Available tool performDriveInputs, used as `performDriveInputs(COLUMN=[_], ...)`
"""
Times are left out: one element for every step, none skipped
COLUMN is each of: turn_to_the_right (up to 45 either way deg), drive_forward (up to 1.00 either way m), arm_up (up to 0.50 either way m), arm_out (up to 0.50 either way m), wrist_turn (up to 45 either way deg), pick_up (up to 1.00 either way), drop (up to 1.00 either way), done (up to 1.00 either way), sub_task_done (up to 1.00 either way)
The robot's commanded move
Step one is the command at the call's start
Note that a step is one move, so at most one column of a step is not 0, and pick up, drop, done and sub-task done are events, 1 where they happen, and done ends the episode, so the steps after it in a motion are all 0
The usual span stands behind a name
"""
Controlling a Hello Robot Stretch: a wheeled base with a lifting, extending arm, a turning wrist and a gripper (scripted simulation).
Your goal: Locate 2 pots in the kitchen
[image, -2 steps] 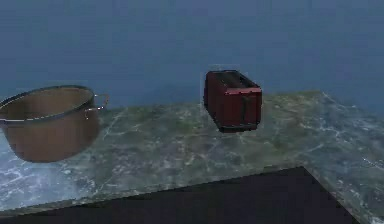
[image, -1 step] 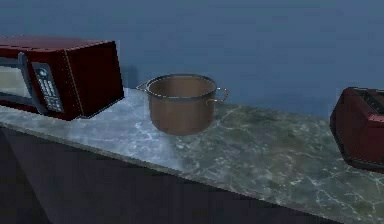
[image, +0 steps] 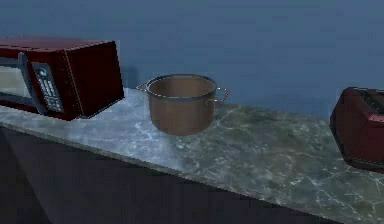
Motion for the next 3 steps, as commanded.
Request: performDriveInputs(turn_to_the_right=[-45.0,-24.0,0.0], drive_forward=[0.0,0.0,0.65], arm_up=[0.0,0.0,0.0], arm_out=[0.0,0.0,0.0], wrist_turn=[0.0,0.0,0.0], pick_up=[0.0,0.0,0.0], drop=[0.0,0.0,0.0], done=[0.0,0.0,0.0], sub_task_done=[0.0,0.0,0.0])
